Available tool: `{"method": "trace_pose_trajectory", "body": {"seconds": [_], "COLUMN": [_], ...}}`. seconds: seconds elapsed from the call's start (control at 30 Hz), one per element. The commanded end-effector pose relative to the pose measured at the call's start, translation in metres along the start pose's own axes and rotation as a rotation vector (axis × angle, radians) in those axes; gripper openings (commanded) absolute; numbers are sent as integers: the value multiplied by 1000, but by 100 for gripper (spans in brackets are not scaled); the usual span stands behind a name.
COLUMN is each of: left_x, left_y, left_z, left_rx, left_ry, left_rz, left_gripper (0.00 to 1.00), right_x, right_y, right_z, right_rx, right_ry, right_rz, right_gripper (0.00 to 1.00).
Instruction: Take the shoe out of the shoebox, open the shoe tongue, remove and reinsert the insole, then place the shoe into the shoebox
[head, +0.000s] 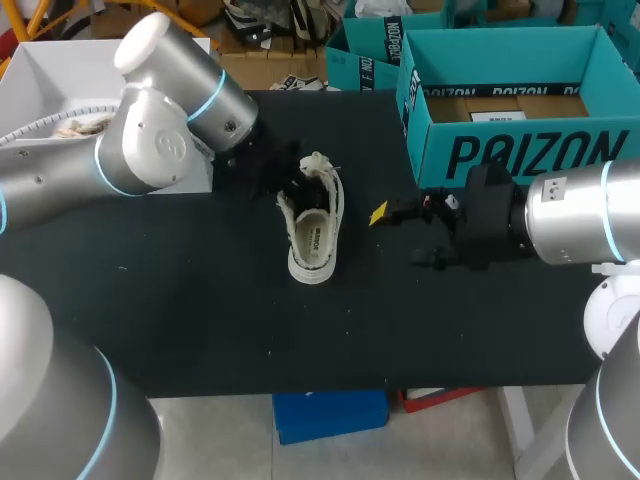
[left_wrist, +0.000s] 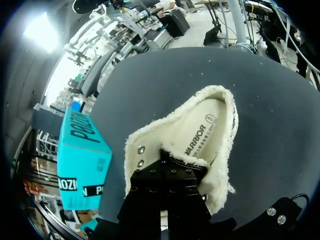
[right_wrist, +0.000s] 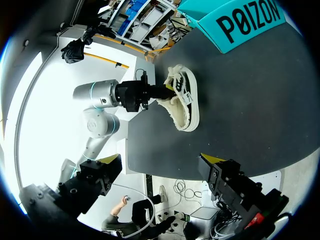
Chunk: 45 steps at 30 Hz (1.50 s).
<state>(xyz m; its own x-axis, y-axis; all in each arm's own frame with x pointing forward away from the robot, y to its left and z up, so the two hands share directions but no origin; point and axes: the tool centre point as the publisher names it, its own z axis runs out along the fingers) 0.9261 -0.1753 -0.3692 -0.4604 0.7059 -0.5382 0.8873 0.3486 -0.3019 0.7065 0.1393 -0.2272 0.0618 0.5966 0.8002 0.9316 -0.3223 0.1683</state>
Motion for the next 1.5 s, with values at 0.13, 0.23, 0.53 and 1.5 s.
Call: {"method": "trace_pose_trajectory", "body": {"seconds": [0.13,0.23,0.53,1.5], "left_x": [-5,-8,-2,30], "left_y": [-6,-8,-12,-2], "left_z": [-36,-54,-92,-89], "left_rx": [-10,-16,-11,-81], "left_ry": [-13,-22,42,333], "left_rz": [18,22,15,437], "left_gripper": [0,0,22,47], "right_x": [1,1,1,1], "right_y": [0,0,0,0], "right_z": [0,0,0,0], "right_rx": [0,0,0,0], "right_ry": [0,0,0,0], "right_rz": [0,0,0,0], "right_gripper": [100,100,100,100]}}
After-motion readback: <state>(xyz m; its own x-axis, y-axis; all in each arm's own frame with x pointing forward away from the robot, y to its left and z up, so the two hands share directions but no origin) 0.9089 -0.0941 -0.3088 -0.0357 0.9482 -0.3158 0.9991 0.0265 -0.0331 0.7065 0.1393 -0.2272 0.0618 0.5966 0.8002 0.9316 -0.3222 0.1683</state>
